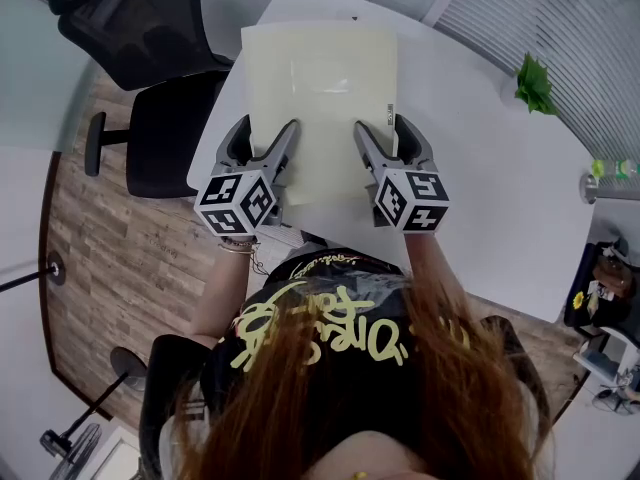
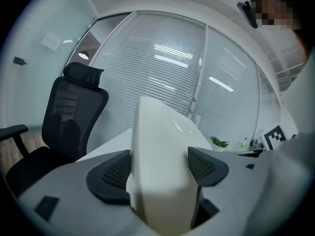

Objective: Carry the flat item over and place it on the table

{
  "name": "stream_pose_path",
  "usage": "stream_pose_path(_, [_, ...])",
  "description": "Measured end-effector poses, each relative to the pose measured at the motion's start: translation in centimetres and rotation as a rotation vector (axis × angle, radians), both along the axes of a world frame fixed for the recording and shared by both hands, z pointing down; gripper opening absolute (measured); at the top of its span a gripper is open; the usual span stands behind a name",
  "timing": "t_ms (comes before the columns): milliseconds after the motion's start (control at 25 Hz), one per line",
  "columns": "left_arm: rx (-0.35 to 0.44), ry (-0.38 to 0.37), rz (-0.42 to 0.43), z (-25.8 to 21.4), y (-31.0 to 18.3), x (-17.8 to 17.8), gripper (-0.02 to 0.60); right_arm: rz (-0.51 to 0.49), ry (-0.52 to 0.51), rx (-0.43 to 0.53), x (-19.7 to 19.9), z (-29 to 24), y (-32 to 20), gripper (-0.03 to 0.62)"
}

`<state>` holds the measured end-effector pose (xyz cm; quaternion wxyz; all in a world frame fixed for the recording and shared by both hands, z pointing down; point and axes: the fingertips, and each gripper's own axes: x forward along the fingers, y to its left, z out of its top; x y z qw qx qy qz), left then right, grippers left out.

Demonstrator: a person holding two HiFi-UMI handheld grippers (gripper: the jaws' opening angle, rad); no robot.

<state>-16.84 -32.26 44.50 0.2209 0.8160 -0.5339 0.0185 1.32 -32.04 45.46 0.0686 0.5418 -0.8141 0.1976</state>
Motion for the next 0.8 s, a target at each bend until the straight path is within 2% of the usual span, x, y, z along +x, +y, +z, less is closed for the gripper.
stream_pose_path(800, [-0.108, 0.012, -0.011, 2.7, -1.2, -0.2, 0.364, 0.015, 0.046, -0.039, -0.2, 1.6, -1.1, 0.309])
